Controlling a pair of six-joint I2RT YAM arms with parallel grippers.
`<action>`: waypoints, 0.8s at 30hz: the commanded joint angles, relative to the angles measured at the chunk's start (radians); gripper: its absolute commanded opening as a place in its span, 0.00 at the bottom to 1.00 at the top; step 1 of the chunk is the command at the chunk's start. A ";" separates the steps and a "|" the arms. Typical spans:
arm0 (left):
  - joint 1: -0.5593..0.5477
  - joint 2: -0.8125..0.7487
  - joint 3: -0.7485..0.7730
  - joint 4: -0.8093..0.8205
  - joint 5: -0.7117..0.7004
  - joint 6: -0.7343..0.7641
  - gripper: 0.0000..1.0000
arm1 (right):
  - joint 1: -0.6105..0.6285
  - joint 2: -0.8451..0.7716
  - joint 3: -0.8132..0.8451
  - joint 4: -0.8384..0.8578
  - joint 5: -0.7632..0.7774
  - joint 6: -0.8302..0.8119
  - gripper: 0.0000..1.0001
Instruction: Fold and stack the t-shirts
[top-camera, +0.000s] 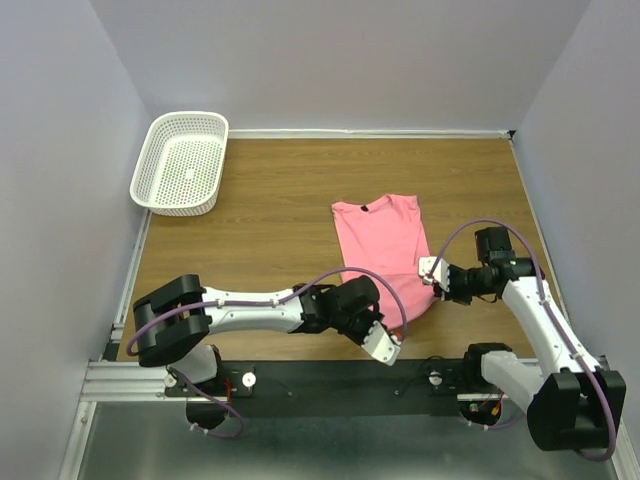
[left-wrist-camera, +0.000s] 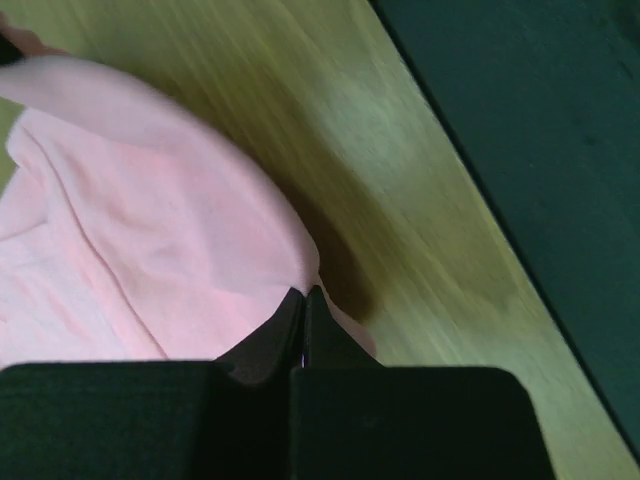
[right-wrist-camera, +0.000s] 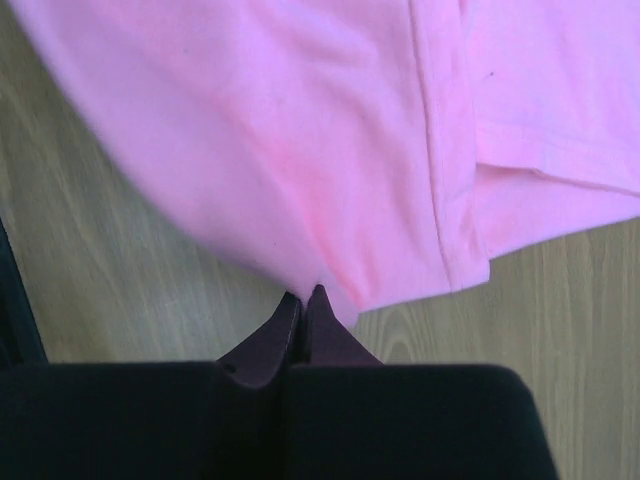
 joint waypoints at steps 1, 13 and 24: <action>0.009 -0.042 -0.027 -0.067 -0.001 -0.052 0.00 | -0.001 -0.016 0.016 -0.062 0.003 0.058 0.00; 0.259 0.011 0.136 -0.116 0.054 0.110 0.00 | -0.001 0.260 0.294 0.031 -0.051 0.165 0.01; 0.500 0.228 0.384 -0.130 0.107 0.195 0.00 | -0.001 0.663 0.696 0.119 -0.115 0.298 0.00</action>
